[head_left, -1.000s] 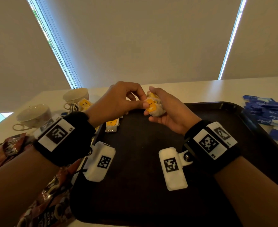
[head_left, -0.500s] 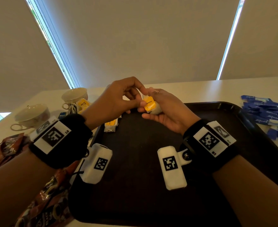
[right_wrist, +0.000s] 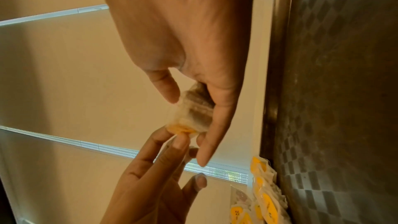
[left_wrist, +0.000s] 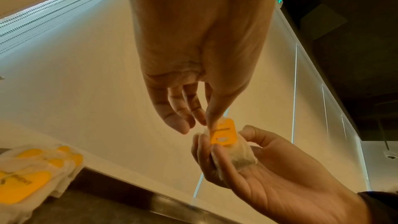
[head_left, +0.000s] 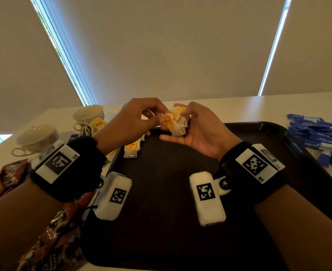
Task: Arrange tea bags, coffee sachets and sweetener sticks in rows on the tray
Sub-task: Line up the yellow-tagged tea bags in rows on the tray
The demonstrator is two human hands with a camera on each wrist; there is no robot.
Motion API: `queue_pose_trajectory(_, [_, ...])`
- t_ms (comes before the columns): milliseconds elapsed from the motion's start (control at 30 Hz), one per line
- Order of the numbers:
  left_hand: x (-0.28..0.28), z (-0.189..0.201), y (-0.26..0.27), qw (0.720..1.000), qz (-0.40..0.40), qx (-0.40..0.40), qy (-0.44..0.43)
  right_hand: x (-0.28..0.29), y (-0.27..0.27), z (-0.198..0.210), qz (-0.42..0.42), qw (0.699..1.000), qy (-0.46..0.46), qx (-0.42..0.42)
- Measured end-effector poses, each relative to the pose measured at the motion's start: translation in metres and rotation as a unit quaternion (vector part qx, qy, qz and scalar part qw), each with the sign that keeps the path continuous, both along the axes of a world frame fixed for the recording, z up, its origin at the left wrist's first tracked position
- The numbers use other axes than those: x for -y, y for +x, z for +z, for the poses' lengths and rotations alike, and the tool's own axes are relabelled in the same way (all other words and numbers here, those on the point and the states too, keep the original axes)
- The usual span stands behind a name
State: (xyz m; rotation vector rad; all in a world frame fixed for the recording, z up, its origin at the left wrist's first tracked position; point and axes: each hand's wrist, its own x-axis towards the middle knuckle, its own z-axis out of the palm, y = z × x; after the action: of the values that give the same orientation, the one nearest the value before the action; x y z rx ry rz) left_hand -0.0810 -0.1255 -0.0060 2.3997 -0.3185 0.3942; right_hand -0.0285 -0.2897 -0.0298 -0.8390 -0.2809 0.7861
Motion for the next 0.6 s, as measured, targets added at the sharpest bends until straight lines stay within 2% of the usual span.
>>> queue_pose_trajectory(367, [-0.009, -0.005, -0.002, 0.998, 0.020, 0.021, 0.048, -0.004, 0.000, -0.001, -0.061, 0.998, -0.030, 0.011])
queue_pose_trajectory(467, [-0.011, -0.001, -0.007, 0.999, 0.000, 0.024, 0.036, -0.004, 0.002, 0.000, -0.080, 0.997, -0.013, 0.000])
queue_pose_trajectory(600, [-0.011, 0.005, -0.014, 0.999, -0.021, 0.012, -0.022, -0.003, 0.005, -0.002, -0.107, 0.994, -0.001, -0.031])
